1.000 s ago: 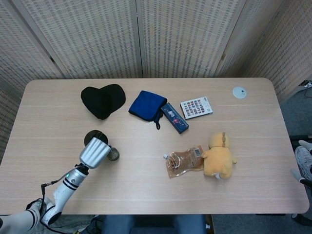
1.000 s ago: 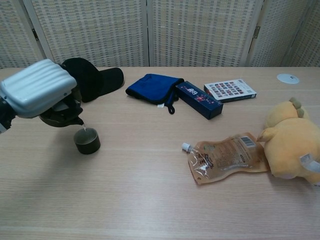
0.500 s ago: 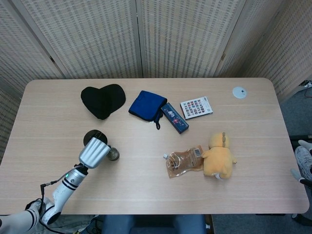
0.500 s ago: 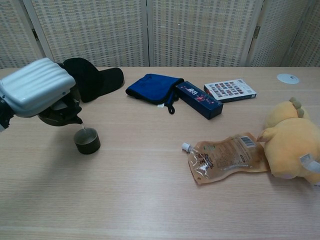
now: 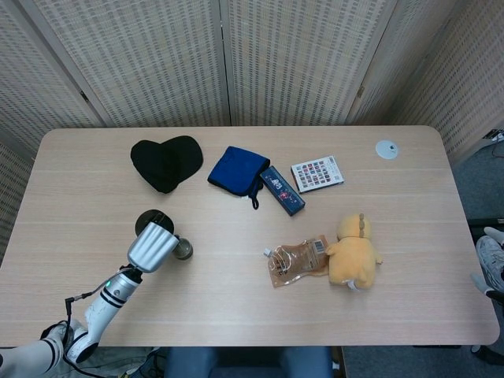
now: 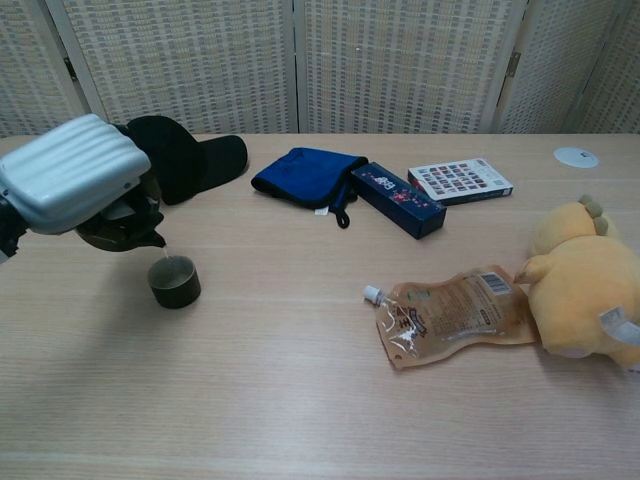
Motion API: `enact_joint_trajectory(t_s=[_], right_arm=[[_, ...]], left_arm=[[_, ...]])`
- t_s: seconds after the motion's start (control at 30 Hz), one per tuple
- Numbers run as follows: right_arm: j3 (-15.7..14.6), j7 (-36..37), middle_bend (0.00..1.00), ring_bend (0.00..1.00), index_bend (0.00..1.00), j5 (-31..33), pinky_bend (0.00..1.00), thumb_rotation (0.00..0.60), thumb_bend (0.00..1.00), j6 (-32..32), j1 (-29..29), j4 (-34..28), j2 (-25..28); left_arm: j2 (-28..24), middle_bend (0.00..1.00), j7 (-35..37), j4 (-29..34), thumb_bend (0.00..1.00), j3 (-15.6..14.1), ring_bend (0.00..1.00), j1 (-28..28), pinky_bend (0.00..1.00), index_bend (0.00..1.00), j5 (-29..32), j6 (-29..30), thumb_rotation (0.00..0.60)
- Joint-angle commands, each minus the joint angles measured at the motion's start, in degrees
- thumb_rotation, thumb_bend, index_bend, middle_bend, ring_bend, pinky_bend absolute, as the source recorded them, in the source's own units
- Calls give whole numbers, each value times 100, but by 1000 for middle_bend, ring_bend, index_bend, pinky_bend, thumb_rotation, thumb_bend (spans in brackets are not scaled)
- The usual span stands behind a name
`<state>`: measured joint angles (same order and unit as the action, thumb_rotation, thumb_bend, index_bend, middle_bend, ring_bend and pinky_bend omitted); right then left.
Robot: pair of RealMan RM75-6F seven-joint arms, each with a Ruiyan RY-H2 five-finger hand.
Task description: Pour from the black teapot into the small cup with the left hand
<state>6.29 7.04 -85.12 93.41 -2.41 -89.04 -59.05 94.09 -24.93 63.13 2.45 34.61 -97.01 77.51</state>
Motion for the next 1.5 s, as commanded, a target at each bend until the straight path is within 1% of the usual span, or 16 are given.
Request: enact_joint_trajectory(t_s=[0.03, 0.27, 0.4, 0.53, 0.77, 0.87, 1.07, 1.27, 1.5], right_arm=[[-2, 2, 286, 223, 237, 4, 225, 600, 110, 0, -4, 3, -1], [-1, 11, 286, 223, 237, 11, 226, 600, 111, 12, -16, 13, -6], [4, 6, 285, 223, 237, 26, 226, 600, 110, 0, -13, 13, -2], [9, -4, 285, 223, 237, 31, 225, 600, 111, -10, -7, 13, -5], [16, -41, 285, 223, 237, 47, 225, 600, 110, -46, 12, -2, -6], [20, -56, 285, 223, 237, 65, 225, 600, 111, -71, 22, -9, -8], [26, -83, 285, 223, 237, 67, 225, 600, 111, -89, 39, -26, -10], [24, -101, 286, 223, 237, 69, 225, 600, 111, -118, 56, -35, -15], [22, -109, 285, 223, 237, 62, 225, 600, 111, -147, 78, -39, -20]], left_arm=[[-1, 1000, 18, 24, 434, 6, 960, -2, 443, 1000, 22, -21, 600], [-1, 1000, 110, 118, 434, 40, 960, -9, 443, 1000, 106, -70, 600], [-59, 1000, 447, 432, 434, 141, 960, -33, 443, 1000, 392, -252, 600], [-146, 1000, 625, 679, 434, 222, 959, -45, 443, 1000, 596, -384, 600], [-253, 1000, 1159, 1012, 434, 413, 957, -86, 443, 1000, 910, -453, 600], [-321, 1000, 1593, 1187, 434, 525, 956, -114, 444, 1000, 1009, -397, 600], [-440, 1000, 2304, 1340, 434, 723, 948, -171, 444, 1000, 1217, -339, 600], [-660, 1000, 2641, 1493, 434, 848, 938, -245, 445, 1000, 1628, -573, 600], [-819, 1000, 3046, 1491, 433, 968, 937, -344, 445, 1000, 2132, -890, 592]])
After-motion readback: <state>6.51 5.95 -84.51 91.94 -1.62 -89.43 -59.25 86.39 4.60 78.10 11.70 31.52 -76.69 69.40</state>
